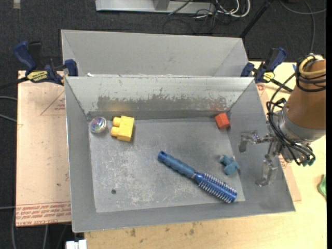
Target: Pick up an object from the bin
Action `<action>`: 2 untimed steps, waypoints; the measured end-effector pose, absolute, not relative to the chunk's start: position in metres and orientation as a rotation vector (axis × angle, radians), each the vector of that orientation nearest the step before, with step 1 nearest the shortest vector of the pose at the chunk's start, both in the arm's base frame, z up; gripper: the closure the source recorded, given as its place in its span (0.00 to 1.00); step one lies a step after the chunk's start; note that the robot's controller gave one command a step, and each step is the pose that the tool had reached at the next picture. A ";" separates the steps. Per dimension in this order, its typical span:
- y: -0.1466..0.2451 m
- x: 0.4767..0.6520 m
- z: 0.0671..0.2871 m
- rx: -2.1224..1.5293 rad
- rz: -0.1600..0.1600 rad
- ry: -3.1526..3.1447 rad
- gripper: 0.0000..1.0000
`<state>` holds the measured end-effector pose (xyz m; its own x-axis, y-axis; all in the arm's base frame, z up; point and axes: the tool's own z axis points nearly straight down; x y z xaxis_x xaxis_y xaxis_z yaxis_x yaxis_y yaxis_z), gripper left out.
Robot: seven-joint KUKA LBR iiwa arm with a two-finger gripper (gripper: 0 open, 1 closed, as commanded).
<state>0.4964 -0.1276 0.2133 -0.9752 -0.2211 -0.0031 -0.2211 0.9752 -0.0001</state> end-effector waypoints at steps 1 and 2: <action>-0.056 0.501 0.067 -0.513 0.006 3.098 0.00; -0.058 0.501 0.069 -0.508 0.002 3.100 1.00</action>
Offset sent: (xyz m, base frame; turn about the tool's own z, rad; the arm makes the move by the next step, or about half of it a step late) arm 0.0040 0.0680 -0.1433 -0.1006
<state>0.5006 -0.0584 0.0692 -0.9477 -0.3193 0.0001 -0.3193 0.9477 0.0014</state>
